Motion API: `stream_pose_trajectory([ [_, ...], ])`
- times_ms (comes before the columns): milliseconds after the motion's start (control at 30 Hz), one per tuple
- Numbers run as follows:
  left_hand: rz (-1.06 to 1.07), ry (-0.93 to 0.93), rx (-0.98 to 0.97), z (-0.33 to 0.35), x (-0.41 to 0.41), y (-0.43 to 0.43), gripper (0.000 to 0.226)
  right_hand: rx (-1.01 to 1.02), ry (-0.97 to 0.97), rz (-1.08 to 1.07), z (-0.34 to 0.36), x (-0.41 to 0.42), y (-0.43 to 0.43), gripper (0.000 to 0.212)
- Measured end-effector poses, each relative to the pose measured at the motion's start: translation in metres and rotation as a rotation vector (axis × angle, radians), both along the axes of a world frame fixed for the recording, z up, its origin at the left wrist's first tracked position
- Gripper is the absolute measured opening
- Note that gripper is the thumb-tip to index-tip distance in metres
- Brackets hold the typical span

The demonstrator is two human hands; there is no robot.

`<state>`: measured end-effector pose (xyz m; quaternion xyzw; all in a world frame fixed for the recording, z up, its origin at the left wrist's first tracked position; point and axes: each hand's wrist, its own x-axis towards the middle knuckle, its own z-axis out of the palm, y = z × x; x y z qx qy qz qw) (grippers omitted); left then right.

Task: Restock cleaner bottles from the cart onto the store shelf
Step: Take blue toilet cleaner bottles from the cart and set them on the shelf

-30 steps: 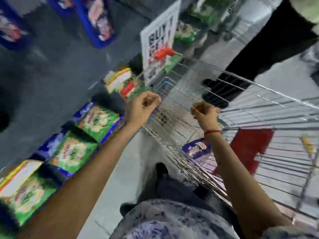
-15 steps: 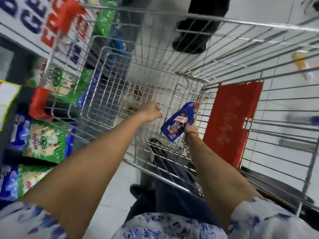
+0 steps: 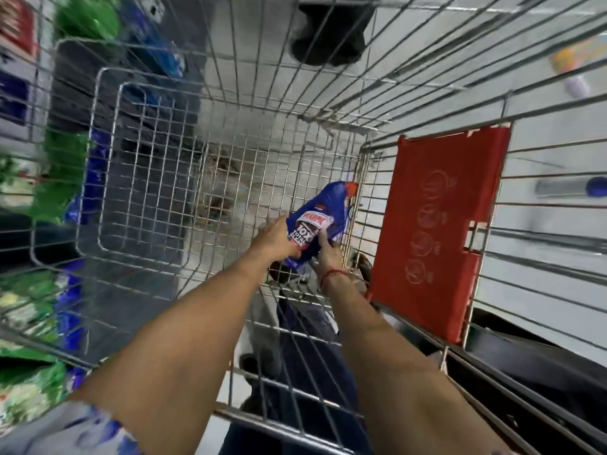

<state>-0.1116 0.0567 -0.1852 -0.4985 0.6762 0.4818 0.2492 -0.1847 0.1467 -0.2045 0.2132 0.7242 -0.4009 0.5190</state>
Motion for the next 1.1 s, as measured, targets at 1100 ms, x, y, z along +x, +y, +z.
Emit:
stream_pose_trajectory([
  [1100,1.215,0.77,-0.649,0.328,0.267,-0.022,0.062,-1.284,-0.142,0.98,0.341,0.183,-0.181,0.023],
])
